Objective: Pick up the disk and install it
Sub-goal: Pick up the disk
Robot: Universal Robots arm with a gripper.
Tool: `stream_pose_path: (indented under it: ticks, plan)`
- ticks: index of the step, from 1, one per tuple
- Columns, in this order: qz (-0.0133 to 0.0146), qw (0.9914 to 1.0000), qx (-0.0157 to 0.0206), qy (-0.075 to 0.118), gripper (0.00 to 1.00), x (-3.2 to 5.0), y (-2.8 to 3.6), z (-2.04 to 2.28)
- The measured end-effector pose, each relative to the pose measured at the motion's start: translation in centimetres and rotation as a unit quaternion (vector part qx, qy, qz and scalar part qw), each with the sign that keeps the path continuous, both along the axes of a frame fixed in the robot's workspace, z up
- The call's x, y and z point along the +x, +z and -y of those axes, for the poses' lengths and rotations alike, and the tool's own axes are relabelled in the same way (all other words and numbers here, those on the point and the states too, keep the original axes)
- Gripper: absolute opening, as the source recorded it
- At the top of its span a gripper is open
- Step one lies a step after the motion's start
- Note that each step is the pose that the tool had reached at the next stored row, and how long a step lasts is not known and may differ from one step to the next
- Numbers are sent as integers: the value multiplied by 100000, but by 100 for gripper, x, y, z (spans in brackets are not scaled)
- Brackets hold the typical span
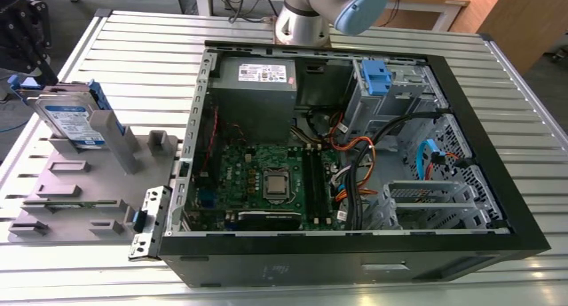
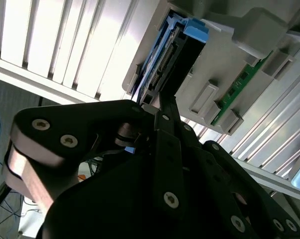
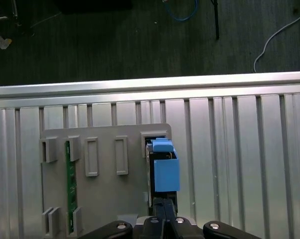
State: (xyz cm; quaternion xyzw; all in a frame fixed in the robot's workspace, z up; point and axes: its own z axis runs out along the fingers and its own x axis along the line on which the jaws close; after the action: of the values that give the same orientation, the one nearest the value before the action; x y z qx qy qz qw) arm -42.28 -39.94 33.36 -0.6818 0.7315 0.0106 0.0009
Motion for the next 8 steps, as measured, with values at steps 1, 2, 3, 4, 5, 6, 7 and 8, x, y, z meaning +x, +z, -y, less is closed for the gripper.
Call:
stream_pose_path:
  ticks: [1, 2, 3, 4, 5, 6, 7, 8]
  plan:
    - [-2, 100000, -3, -181, 11, 0, 0, 0]
    - [0, 100000, -2, -236, 11, 0, 0, 0]
    - [4, 100000, 1, -238, 11, 0, 0, 0]
    - [1, 100000, -1, -296, 11, 0, 0, 0]
    - [1, 99999, 3, -349, 11, 0, 0, 0]
    - [1, 99999, 0, -356, 11, 0, 0, 0]
    - [0, 99999, -1, -361, 11, 0, 0, 0]
    - [1, 99999, 2, -368, 11, 0, 0, 0]
